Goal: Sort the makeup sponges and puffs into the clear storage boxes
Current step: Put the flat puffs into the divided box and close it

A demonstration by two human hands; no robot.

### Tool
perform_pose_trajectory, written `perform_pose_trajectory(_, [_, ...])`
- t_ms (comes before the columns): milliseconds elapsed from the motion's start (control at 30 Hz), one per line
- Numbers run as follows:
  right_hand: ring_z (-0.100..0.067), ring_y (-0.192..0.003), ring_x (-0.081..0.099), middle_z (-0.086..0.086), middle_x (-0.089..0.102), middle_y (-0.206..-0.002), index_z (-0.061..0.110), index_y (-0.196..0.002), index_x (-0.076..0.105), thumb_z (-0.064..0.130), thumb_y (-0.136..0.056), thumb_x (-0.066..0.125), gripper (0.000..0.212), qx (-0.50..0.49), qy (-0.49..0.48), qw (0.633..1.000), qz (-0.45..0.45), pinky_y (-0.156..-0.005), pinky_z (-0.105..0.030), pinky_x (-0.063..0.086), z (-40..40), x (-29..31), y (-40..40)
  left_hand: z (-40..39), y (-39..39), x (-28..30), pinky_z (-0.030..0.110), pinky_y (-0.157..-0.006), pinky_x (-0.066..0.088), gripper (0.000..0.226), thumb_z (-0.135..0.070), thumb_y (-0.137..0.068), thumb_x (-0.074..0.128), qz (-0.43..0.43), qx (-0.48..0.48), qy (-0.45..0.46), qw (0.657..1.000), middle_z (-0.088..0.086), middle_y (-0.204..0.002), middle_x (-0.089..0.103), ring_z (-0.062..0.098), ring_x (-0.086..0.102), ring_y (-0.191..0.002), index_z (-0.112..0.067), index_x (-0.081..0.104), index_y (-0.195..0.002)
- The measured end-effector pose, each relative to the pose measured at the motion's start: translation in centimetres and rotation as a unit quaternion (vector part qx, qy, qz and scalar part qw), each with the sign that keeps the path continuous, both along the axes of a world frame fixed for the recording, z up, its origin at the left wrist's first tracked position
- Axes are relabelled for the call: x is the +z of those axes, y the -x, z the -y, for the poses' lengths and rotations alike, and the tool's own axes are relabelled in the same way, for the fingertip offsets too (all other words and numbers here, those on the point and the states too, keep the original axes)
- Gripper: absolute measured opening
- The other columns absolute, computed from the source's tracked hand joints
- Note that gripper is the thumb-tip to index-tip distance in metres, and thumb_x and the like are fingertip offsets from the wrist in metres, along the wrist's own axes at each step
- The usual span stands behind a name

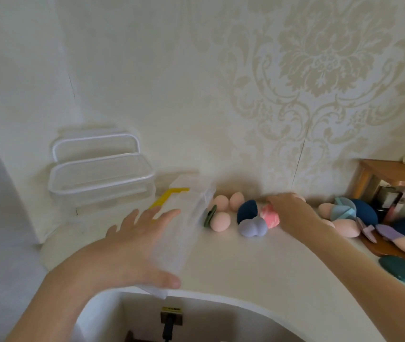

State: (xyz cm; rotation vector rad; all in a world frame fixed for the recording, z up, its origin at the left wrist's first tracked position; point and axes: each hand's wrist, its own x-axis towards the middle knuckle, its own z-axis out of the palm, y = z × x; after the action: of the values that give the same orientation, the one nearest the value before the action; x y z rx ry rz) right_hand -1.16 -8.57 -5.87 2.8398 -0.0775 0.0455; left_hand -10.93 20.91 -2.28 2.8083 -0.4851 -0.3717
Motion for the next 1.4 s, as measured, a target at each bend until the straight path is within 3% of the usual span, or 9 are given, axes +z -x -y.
perform_pose_trajectory(100, [-0.024,-0.119,0.044,-0.002,0.054,-0.125,0.017,-0.127,0.045,0.01,-0.09,0.047,0.038,0.089,-0.031,0.988,0.119,-0.094,-0.032,0.039,-1.4,0.7,0.8,-0.4,0.5,-1.4,0.045,-0.118,0.01,0.107,-0.06,-0.063,0.061,0.008,0.053,0.012,0.999,-0.017,-0.152,-0.019,0.023,-0.009,-0.144,-0.044,-0.009,-0.142])
perform_pose_trajectory(267, [-0.023,-0.123,0.043,-0.006,0.051,-0.131,0.013,-0.133,0.046,0.019,-0.092,0.051,0.041,0.204,-0.228,0.952,0.019,-0.1,-0.029,0.032,-7.7,0.1,1.2,0.1,0.3,-1.6,0.041,-0.11,0.026,0.087,-0.047,-0.073,0.063,0.038,0.09,0.069,0.993,-0.016,-0.148,-0.002,0.025,0.011,-0.134,-0.039,0.009,-0.14])
perform_pose_trajectory(367, [-0.022,-0.109,0.049,-0.007,0.049,-0.126,0.01,-0.124,0.049,0.018,-0.091,0.05,0.034,0.226,-0.224,0.946,0.057,-0.087,-0.024,0.037,-9.1,-1.3,1.2,1.4,0.0,-1.8,0.045,-0.111,0.025,0.087,-0.051,-0.076,0.064,0.047,0.125,0.072,0.988,-0.009,-0.152,-0.005,0.029,0.008,-0.137,-0.036,0.01,-0.142])
perform_pose_trajectory(467, [-0.019,-0.093,0.042,-0.006,0.04,-0.12,0.011,-0.117,0.048,0.005,-0.087,0.05,0.031,0.223,-0.166,0.953,0.121,-0.076,-0.026,0.036,-8.7,-2.3,1.3,2.9,-0.1,-2.2,0.044,-0.103,0.029,0.079,-0.052,-0.076,0.06,0.092,0.175,0.04,0.98,0.001,-0.151,0.003,0.036,0.017,-0.133,-0.032,0.015,-0.138])
perform_pose_trajectory(600, [-0.034,-0.107,0.049,-0.013,0.046,-0.117,0.007,-0.111,0.054,-0.007,-0.075,0.056,0.039,0.211,-0.148,0.953,0.16,-0.085,-0.04,0.043,-6.7,-3.4,1.4,3.7,0.5,-2.1,0.04,-0.098,0.029,0.074,-0.046,-0.076,0.058,0.169,0.179,0.083,0.966,-0.003,-0.142,0.014,0.033,0.025,-0.125,-0.034,0.017,-0.136])
perform_pose_trajectory(833, [-0.026,-0.086,0.048,-0.01,0.047,-0.102,-0.001,-0.109,0.052,0.003,-0.091,0.049,0.019,0.096,-0.468,0.854,0.203,-0.062,-0.018,0.025,-6.4,0.3,1.6,5.2,1.7,0.4,0.039,-0.094,0.027,0.064,-0.04,-0.078,0.058,0.246,0.138,0.094,0.955,-0.002,-0.133,0.021,0.032,0.025,-0.121,-0.034,0.027,-0.134])
perform_pose_trajectory(1067, [-0.027,-0.087,0.058,-0.012,0.051,-0.101,0.003,-0.116,0.042,0.008,-0.097,0.041,0.02,0.088,-0.564,0.808,0.147,-0.079,-0.04,0.054,-6.0,4.1,1.9,6.6,3.5,3.9,0.042,-0.093,0.028,0.06,-0.048,-0.074,0.051,0.361,0.126,0.079,0.921,-0.001,-0.136,0.023,0.033,0.024,-0.122,-0.038,0.033,-0.131])
perform_pose_trajectory(1167, [-0.028,-0.09,0.059,-0.013,0.051,-0.103,0.001,-0.117,0.044,0.006,-0.095,0.044,0.022,0.076,-0.596,0.762,0.24,-0.087,-0.048,0.052,-4.1,7.2,2.8,7.3,3.8,4.9,0.04,-0.093,0.028,0.065,-0.043,-0.071,0.062,0.39,0.081,0.112,0.91,-0.003,-0.134,0.024,0.031,0.024,-0.122,-0.039,0.034,-0.129])
perform_pose_trajectory(1400, [-0.011,-0.092,0.049,0.0,0.051,-0.098,0.003,-0.116,0.052,0.012,-0.092,0.047,0.026,-0.004,-0.449,0.711,0.541,-0.071,-0.015,0.043,4.1,12.1,11.5,12.1,0.2,4.8,0.029,-0.094,0.038,0.066,-0.045,-0.06,0.064,0.164,-0.203,0.315,0.913,-0.011,-0.12,0.039,0.007,0.037,-0.117,-0.051,0.036,-0.12])
